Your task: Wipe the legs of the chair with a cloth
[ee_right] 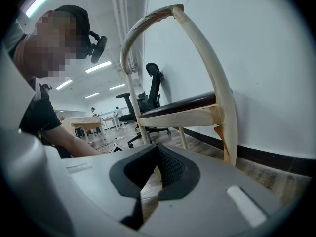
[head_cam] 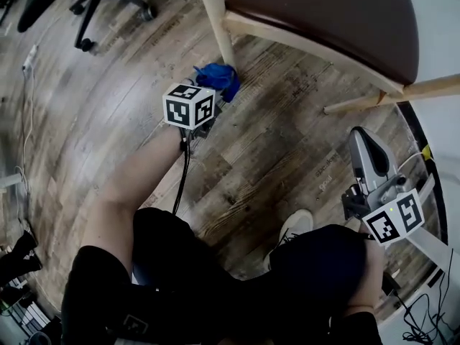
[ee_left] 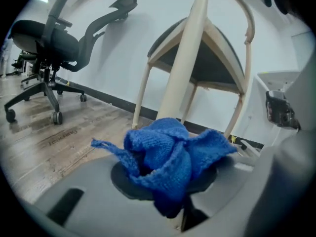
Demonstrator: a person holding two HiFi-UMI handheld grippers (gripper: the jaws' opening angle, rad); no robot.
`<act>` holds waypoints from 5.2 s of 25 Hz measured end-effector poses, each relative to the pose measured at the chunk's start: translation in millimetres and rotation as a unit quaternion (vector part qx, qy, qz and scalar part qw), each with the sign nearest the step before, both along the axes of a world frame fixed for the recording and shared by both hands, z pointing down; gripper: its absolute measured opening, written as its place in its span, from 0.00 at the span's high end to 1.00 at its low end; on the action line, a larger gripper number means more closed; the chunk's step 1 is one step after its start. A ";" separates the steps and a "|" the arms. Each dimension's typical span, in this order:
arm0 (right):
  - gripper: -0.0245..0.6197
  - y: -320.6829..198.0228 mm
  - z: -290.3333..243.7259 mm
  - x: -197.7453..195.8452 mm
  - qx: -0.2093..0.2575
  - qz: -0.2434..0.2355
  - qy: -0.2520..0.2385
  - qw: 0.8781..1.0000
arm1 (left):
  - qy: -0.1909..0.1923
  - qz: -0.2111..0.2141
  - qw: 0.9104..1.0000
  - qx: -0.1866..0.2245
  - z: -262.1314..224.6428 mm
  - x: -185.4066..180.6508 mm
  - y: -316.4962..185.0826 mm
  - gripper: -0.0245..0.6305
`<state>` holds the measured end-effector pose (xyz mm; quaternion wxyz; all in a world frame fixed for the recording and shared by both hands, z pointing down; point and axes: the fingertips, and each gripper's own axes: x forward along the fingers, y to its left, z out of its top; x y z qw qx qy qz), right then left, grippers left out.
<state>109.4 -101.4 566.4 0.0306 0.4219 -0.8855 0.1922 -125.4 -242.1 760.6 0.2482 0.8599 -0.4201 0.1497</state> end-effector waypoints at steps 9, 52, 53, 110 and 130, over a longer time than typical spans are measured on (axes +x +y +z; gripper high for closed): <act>0.95 2.1 -8.1 -21.8 0.018 -0.014 -0.009 1.000 | 0.064 0.040 0.994 0.081 -108.9 -1.2 32.9 0.79; 0.95 114.6 -432.5 -139.1 -0.113 -0.059 0.002 0.992 | 0.096 0.086 0.991 0.027 -635.7 -127.4 263.6 0.80; 0.95 119.0 -446.6 -143.5 -0.112 -0.056 -0.003 0.992 | 0.100 0.086 0.991 0.026 -649.7 -123.5 266.2 0.80; 0.95 421.7 -654.1 -38.7 -0.078 -0.091 -0.058 0.991 | 0.160 0.134 0.978 -0.013 -854.0 125.2 537.1 0.80; 0.95 434.3 -650.7 -46.5 -0.079 -0.092 -0.057 0.991 | 0.167 0.140 0.976 -0.031 -846.9 122.7 550.0 0.80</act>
